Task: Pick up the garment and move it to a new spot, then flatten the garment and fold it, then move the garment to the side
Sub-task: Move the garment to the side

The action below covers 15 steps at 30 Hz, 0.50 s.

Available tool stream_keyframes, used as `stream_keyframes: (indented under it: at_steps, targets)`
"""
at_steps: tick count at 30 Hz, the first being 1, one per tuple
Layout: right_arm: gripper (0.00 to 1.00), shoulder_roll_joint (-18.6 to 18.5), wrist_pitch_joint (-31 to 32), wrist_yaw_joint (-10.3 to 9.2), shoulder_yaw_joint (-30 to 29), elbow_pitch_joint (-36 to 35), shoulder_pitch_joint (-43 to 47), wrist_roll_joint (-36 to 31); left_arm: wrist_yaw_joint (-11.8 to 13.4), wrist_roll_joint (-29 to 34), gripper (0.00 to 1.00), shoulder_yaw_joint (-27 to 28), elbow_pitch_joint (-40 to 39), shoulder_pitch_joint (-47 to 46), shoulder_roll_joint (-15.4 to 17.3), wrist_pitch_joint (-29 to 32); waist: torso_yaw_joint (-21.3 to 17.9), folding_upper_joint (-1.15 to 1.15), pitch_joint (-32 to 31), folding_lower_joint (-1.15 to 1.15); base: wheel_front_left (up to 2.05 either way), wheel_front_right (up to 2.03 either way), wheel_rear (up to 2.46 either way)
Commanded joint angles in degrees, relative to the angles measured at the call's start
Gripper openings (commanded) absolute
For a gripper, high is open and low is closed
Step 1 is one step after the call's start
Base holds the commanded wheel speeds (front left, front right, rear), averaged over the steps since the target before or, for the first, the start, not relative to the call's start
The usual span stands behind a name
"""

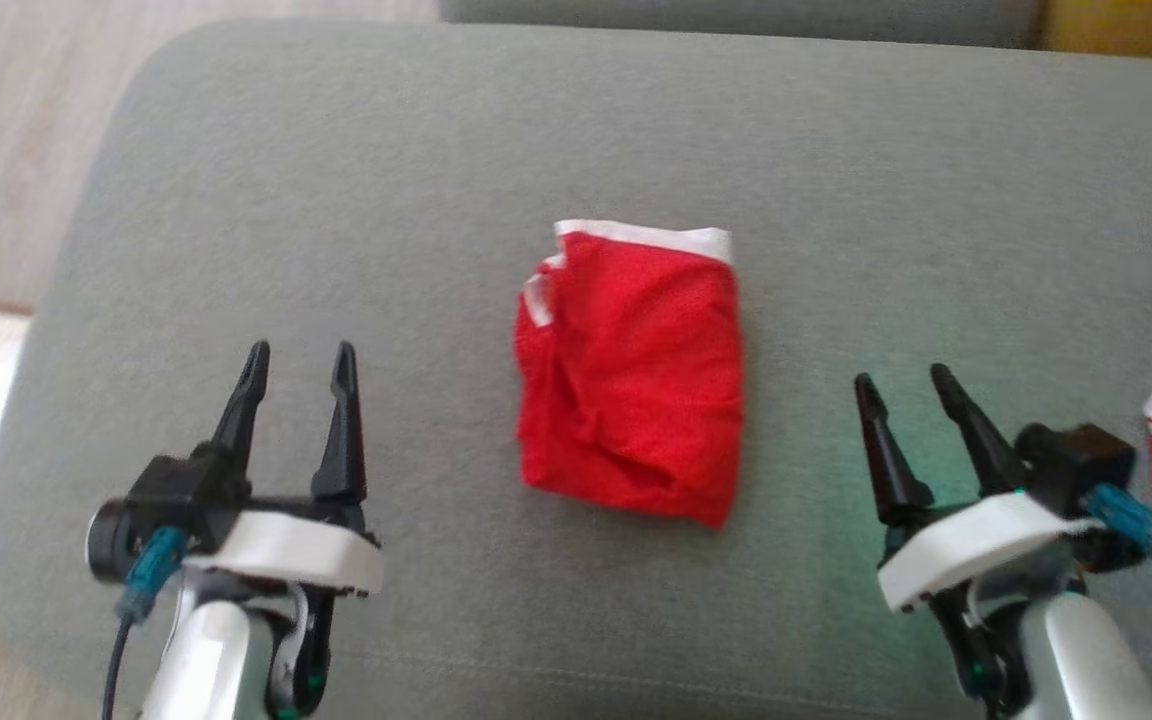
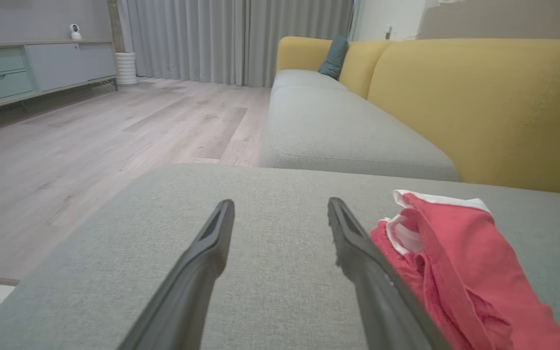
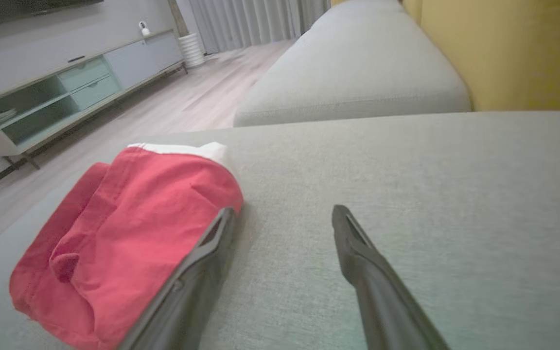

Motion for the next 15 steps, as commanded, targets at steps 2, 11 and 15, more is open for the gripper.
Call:
stream_keyframes:
  at_steps: [2, 11, 15]
  targets:
    - [1.0, -0.6, 0.0, -0.05, 2.4, 1.1, -3.7, 0.9, -0.2, -0.6, 1.0, 1.0, -1.3, -3.3, -0.1, -0.9, 4.6, 0.0, 1.7, 0.0, 0.0, 0.0, 0.0]
    - [1.0, -0.3, 0.1, -0.05, 3.3, 14.7, -9.1, 3.8, -0.4, -1.2, 1.0, -0.3, -0.8, -4.8, -1.3, -1.2, 11.5, 0.0, 2.9, 0.0, 0.0, 0.0, 0.0]
    - [1.0, -0.2, 1.2, -0.05, 2.7, 19.3, -10.7, 4.9, -0.2, -1.2, 1.0, -0.4, -1.2, -4.9, -1.6, -1.2, 12.6, 0.0, 3.1, 0.0, 0.0, 0.0, 0.0]
